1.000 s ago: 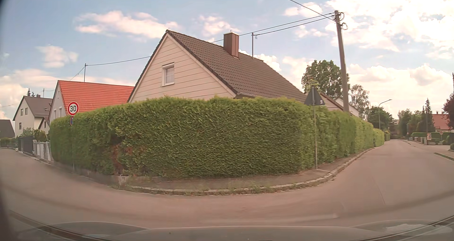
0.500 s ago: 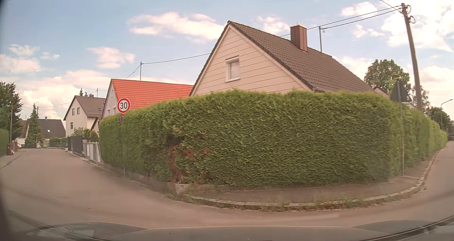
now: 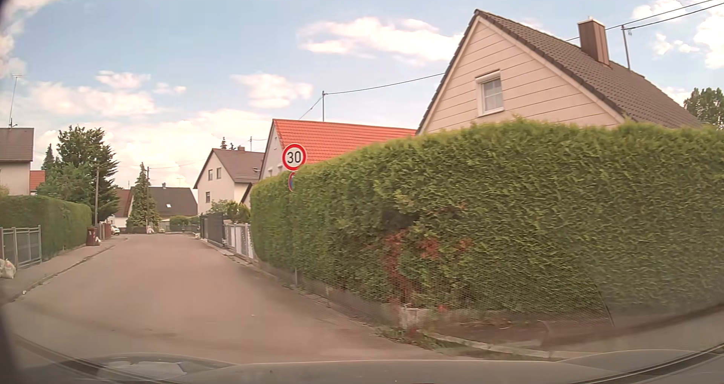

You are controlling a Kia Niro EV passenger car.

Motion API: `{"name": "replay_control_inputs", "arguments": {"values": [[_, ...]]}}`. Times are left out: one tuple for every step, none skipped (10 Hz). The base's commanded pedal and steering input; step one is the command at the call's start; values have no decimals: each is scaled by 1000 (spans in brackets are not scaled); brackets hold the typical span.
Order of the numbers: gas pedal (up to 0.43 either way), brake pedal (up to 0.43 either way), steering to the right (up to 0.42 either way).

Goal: Follow the waypoints while adhering to traffic rules and regulations

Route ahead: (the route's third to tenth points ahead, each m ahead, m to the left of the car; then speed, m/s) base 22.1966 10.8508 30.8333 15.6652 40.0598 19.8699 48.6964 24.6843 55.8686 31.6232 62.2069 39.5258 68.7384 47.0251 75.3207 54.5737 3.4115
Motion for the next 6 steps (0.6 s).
{"name": "replay_control_inputs", "arguments": {"values": [[130, 24, -551], [130, 18, -534], [130, 18, -507], [130, 18, -476], [130, 18, -432], [130, 18, -402]]}}
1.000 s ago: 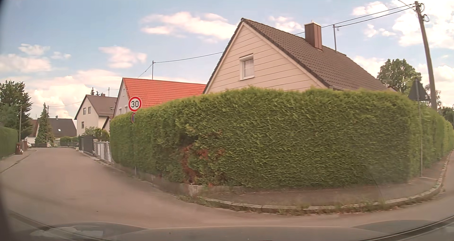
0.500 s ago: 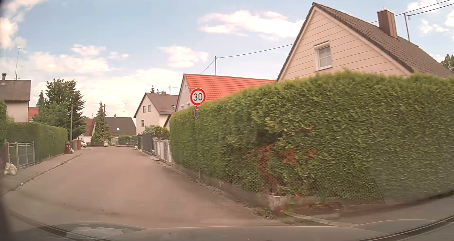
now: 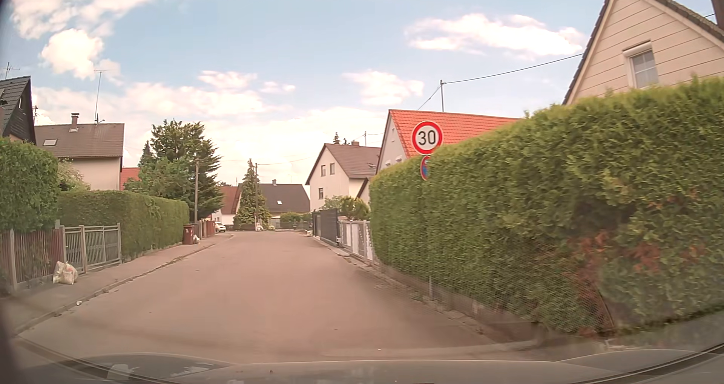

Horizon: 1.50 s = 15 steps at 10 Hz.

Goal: Follow the waypoints while adhering to traffic rules and regulations

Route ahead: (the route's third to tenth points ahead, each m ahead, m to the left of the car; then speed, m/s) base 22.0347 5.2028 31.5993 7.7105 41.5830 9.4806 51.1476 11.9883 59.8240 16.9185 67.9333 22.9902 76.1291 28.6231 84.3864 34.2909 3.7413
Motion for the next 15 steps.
{"name": "replay_control_inputs", "arguments": {"values": [[130, 18, -366], [130, 24, -333], [130, 18, -303], [130, 18, -269], [130, 18, -220], [130, 18, -180], [138, 18, -132], [138, 18, -97], [138, 18, -66], [138, 18, -48], [138, 18, -30], [150, 18, -18], [157, 18, -6], [157, 18, -1], [157, 18, 0]]}}
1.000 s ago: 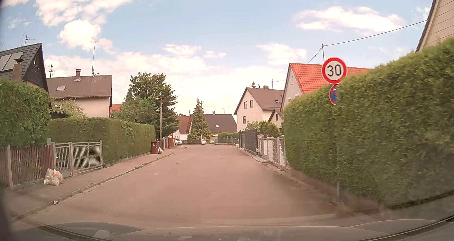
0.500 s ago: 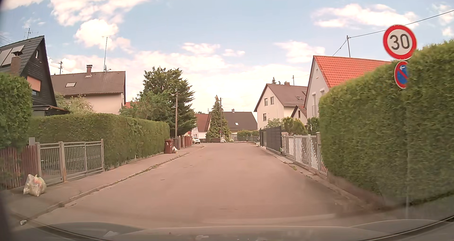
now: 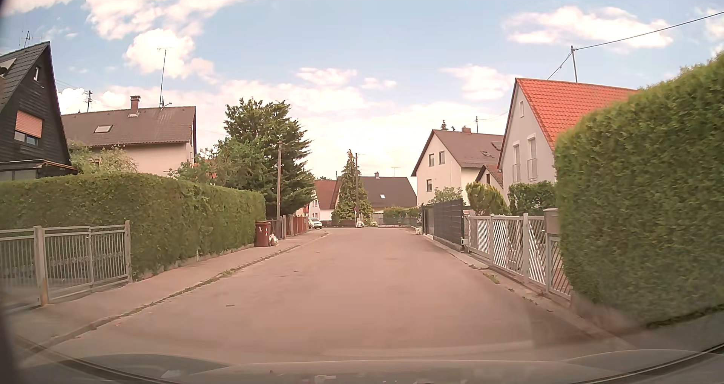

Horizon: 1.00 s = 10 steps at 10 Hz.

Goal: Follow the waypoints while adhering to traffic rules and regulations

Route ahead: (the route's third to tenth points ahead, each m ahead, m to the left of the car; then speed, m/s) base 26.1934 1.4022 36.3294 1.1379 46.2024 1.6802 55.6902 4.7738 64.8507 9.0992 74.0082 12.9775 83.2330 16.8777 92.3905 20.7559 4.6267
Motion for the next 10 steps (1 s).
{"name": "replay_control_inputs", "arguments": {"values": [[157, 18, 0], [157, 24, 2], [157, 18, 3], [157, 18, 3], [157, 18, 3], [177, 18, 3], [177, 18, 3], [177, 18, 0], [177, 18, -1], [177, 18, -1]]}}
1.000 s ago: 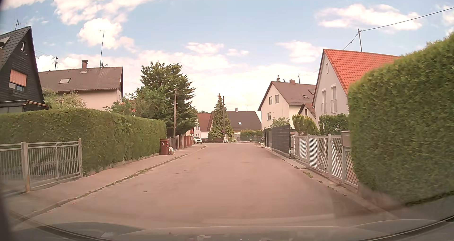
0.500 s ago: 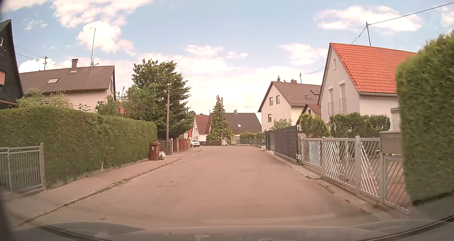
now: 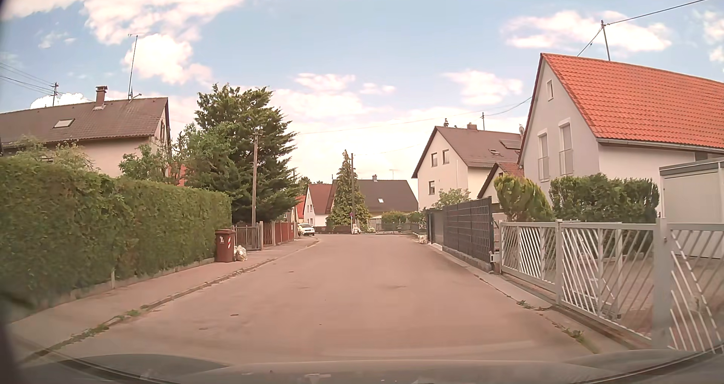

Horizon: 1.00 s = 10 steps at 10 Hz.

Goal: Follow the waypoints while adhering to traffic rules and regulations

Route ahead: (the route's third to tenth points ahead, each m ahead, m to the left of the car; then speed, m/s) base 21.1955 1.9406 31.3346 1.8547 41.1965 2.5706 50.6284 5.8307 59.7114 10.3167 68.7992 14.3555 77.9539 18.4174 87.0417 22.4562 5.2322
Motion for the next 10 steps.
{"name": "replay_control_inputs", "arguments": {"values": [[177, 18, -1], [177, 18, 0], [177, 18, 0], [177, 18, 0], [177, 18, 1], [169, 24, 0], [169, 18, 0], [169, 18, 0], [157, 18, -1], [157, 18, -3]]}}
